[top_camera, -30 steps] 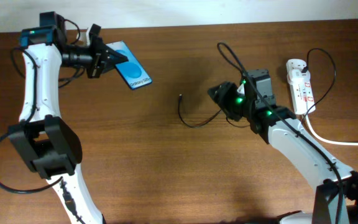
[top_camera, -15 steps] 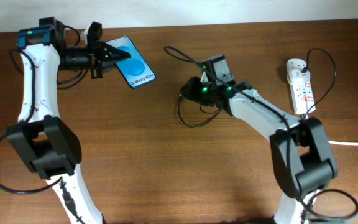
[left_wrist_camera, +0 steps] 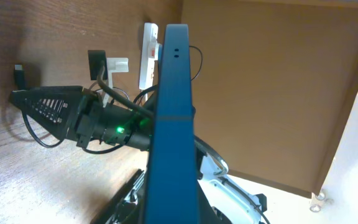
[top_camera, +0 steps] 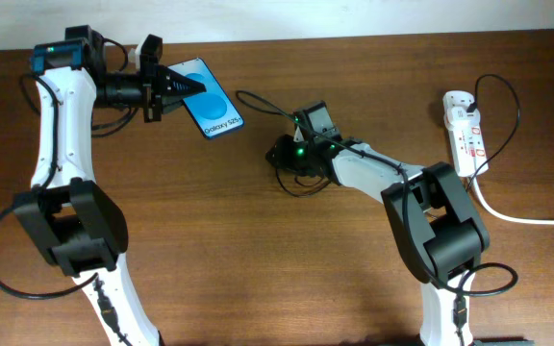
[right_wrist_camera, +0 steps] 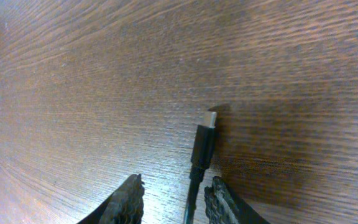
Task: Plug charger to phone and switch on socket
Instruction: 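Grasp the black cable's USB-C connector with the right gripper, then lift the connector and bring it up to the phone's bottom port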
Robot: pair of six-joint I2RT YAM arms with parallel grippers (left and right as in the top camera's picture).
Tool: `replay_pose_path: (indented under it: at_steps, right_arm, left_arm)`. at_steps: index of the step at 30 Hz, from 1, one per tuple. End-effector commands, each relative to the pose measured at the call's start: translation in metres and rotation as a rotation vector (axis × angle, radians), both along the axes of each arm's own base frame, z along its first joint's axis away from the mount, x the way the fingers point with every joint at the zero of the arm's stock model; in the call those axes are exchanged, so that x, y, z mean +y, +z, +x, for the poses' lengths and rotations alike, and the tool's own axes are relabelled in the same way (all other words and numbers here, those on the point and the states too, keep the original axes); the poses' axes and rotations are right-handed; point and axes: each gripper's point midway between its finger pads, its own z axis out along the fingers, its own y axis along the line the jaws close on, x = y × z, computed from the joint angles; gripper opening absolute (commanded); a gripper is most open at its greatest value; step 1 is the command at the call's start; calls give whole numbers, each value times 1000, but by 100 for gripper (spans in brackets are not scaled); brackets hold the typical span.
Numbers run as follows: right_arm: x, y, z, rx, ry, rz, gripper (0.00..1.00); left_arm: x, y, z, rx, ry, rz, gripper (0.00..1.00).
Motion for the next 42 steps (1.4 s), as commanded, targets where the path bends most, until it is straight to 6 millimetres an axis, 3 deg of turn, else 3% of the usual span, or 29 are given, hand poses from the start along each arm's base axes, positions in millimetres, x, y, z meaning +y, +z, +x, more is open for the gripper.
replay_pose_path:
  at_steps: [1,7,11,18,22,26,27,29,31,33,34,36,37,40,42]
  right_arm:
    - [2,-13,-4,17,16,-27,38]
    - [-10,-19,2,-11,-19,-98,34]
    - [-10,-19,2,-18,-8,-103,27]
    - [-2,-20,-4,-15,11,-104,26]
    - [-3,-38,-11,25,16,-122,25]
    - [2,-35,-15,36,47,-89,15]
    - [6,-31,-16,23,94,-70,5]
    - [10,7,-12,-43,195,36,4]
    - [2,72,-10,-167,324,168,4]
    - [-14,137,-19,-283,405,250,4]
    - [-23,159,-24,-313,409,261,4]
    - [-44,219,-49,-396,423,270,4]
    - [-60,255,-73,-429,410,263,4]
    - [-90,288,-125,-413,379,234,4]
    - [-91,289,-153,-404,401,239,4]
  left_arm:
    - [-2,12,-1,-41,-9,-31,0]
    - [-2,12,-1,-44,-9,-30,0]
    - [-2,10,0,-45,-8,-17,0]
    - [-1,7,0,-43,-7,-1,0]
    - [-1,7,0,-43,-7,-1,0]
    - [0,3,0,-38,-6,22,0]
    - [1,2,0,-37,-5,30,0]
    - [5,-12,0,-22,-1,113,0]
    - [6,-14,1,-26,-1,125,0]
    - [1,0,0,-151,-40,56,0]
    - [-2,9,-1,-208,-52,12,0]
    - [-5,20,-1,-280,-67,-42,0]
    - [-7,32,-2,-342,-72,-103,0]
    - [-11,40,-3,-378,-79,-149,0]
    - [-26,52,-6,-448,-113,-214,0]
